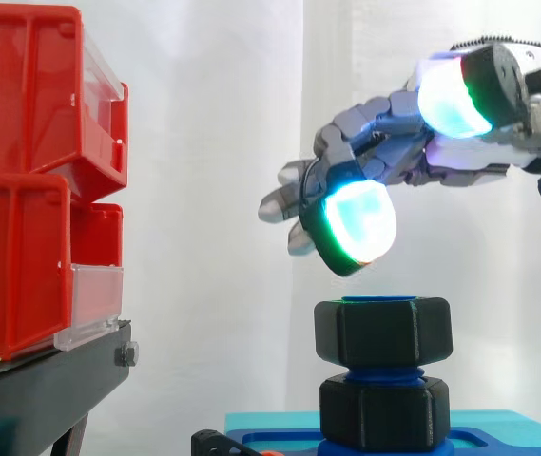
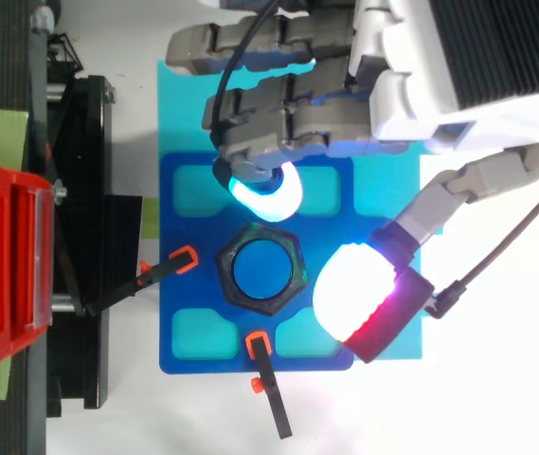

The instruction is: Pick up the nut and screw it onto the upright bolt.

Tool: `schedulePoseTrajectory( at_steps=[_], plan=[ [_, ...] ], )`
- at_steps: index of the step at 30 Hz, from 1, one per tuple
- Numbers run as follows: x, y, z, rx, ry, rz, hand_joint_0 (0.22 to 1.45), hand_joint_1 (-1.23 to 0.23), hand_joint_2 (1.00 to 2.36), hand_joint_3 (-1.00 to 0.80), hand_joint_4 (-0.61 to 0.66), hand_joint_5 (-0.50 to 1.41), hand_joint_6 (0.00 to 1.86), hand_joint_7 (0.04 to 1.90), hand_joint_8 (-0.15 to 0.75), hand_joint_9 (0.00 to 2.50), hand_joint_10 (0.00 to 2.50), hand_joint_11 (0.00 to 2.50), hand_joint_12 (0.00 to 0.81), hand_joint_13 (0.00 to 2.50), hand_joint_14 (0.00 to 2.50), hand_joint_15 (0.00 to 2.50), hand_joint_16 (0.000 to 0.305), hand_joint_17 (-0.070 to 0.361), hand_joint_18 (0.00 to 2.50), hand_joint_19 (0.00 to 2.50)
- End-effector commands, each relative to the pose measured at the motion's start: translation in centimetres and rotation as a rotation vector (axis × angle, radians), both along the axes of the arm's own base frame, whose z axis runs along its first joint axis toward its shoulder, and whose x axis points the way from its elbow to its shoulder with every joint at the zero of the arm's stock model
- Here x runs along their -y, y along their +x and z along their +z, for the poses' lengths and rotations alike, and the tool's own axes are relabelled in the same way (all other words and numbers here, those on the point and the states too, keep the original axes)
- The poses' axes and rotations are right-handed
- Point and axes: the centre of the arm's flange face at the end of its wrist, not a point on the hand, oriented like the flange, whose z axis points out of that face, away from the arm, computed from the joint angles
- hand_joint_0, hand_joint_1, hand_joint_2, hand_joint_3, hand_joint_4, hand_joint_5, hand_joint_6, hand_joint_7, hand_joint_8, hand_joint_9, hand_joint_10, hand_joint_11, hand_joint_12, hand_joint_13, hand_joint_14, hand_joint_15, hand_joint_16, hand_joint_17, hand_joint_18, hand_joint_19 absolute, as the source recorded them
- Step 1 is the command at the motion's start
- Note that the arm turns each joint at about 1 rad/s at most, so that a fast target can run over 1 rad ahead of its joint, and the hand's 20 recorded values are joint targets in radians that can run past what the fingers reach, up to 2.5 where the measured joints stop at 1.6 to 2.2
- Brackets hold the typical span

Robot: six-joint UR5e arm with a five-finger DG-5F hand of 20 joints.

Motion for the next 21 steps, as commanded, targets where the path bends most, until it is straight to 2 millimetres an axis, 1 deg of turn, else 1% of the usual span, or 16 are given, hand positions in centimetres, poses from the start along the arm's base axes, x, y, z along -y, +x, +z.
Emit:
schedulePoseTrajectory(
  at_steps=[1, 4, 5, 10, 15, 21],
  plan=[
    [0.0, 0.1, 0.5, 0.006, -0.001, 0.011, 0.47, -0.08, 1.0, -0.5, 0.27, -0.09, 0.5, 1.12, 0.279, 0.73, 0.0, 0.0, 0.318, 0.27, 0.0, 0.0, 0.039, 0.087, 0.0, 0.0],
    [-0.1, 0.0, 0.5, 0.009, -0.001, 0.024, 0.47, -0.07, 1.0, -0.5, 0.3, -0.1, 0.5, 0.97, 0.274, 0.71, 0.0, 0.0, 0.319, 0.26, 0.0, 0.0, 0.039, 0.089, 0.0, 0.0],
    [-0.2, 0.1, 0.5, 0.011, -0.001, 0.028, 0.47, -0.07, 1.0, -0.5, 0.29, -0.1, 0.5, 0.94, 0.273, 0.71, 0.0, 0.0, 0.319, 0.26, 0.0, 0.0, 0.039, 0.089, 0.0, 0.0],
    [-1.2, 0.6, 0.7, 0.051, 0.0, 0.039, 0.47, -0.07, 1.0, -0.5, 0.29, -0.12, 0.5, 0.81, 0.266, 0.68, 0.0, 0.0, 0.316, 0.24, 0.0, 0.0, 0.041, 0.091, 0.0, 0.0],
    [-2.0, 0.7, 0.1, 0.055, 0.0, 0.043, 0.46, -0.07, 1.0, -0.5, 0.28, -0.13, 0.5, 0.76, 0.26, 0.66, 0.0, 0.0, 0.316, 0.23, 0.0, 0.0, 0.041, 0.092, 0.0, 0.0],
    [-2.9, 1.2, 0.2, 0.072, 0.026, 0.021, 0.46, -0.11, 1.0, -0.5, 0.25, -0.13, 0.5, 0.74, 0.259, 0.65, 0.0, 0.0, 0.316, 0.23, 0.0, 0.0, 0.04, 0.09, 0.0, 0.0]
  ],
)
